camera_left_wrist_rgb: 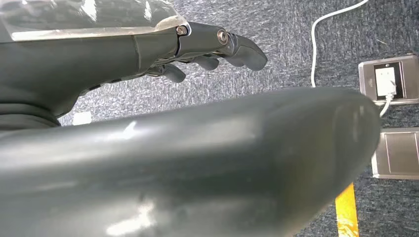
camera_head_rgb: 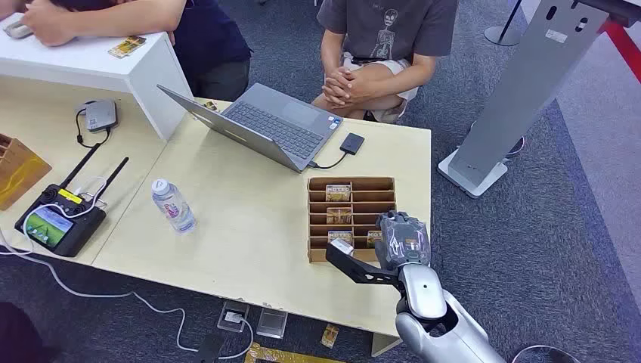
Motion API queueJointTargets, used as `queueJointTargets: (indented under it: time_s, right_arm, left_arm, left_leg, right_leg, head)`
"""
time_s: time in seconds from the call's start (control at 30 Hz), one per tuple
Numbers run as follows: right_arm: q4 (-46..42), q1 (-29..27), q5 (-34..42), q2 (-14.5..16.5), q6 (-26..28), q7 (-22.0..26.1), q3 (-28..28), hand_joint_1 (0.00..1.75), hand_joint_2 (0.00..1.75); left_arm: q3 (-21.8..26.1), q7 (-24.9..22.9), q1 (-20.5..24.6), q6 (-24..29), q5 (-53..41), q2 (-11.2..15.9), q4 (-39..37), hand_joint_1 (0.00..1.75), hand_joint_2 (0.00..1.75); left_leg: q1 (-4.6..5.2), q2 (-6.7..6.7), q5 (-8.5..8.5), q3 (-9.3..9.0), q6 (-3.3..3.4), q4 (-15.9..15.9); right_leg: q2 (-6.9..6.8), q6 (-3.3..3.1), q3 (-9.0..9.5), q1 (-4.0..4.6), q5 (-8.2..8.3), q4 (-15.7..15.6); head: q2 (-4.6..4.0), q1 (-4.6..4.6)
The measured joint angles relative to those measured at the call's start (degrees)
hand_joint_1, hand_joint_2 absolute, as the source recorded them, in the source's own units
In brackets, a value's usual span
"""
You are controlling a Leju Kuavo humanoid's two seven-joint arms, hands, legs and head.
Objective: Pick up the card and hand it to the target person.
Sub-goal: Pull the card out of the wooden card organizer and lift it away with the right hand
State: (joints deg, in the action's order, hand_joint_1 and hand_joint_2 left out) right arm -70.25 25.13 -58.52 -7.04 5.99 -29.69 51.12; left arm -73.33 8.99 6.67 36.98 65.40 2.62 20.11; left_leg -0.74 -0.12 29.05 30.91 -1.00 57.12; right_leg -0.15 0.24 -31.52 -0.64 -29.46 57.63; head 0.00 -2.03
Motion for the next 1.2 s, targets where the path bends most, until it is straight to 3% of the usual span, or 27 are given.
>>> queueJointTargets:
  time_s: [0.63, 0.93, 1.2]
  right_arm:
    - [1.57, 0.38, 0.82, 0.75, -0.32, -0.05, 0.02, 1.07, 1.75]
    - [1.99, 0.07, 0.91, 0.78, -0.78, -0.12, 0.07, 1.04, 1.75]
    - [2.03, 0.06, 0.99, 0.79, -1.17, -0.52, 0.09, 1.44, 1.75]
  left_arm:
    - [0.0, -0.16, 0.01, 0.04, 0.0, 0.0, 0.0, 0.0, 0.0]
    - [0.0, -0.18, 0.01, 0.06, 0.0, 0.0, 0.0, 0.0, 0.0]
    - [0.0, -0.16, 0.01, 0.04, 0.0, 0.0, 0.0, 0.0, 0.0]
  left_leg:
    - [0.0, 0.0, 0.0, -0.03, 0.0, 0.0]
    - [0.0, 0.0, 0.0, 0.01, 0.0, 0.0]
    - [0.0, 0.0, 0.0, 0.0, 0.0, 0.0]
  right_leg:
    - [0.0, 0.0, 0.02, 0.0, 0.0, 0.0]
    - [0.0, 0.0, -0.01, 0.0, 0.0, 0.0]
    - [0.0, 0.0, 0.0, 0.0, 0.0, 0.0]
  head:
    - [0.0, 0.0]
    - [0.0, -0.02]
    - [0.0, -0.01]
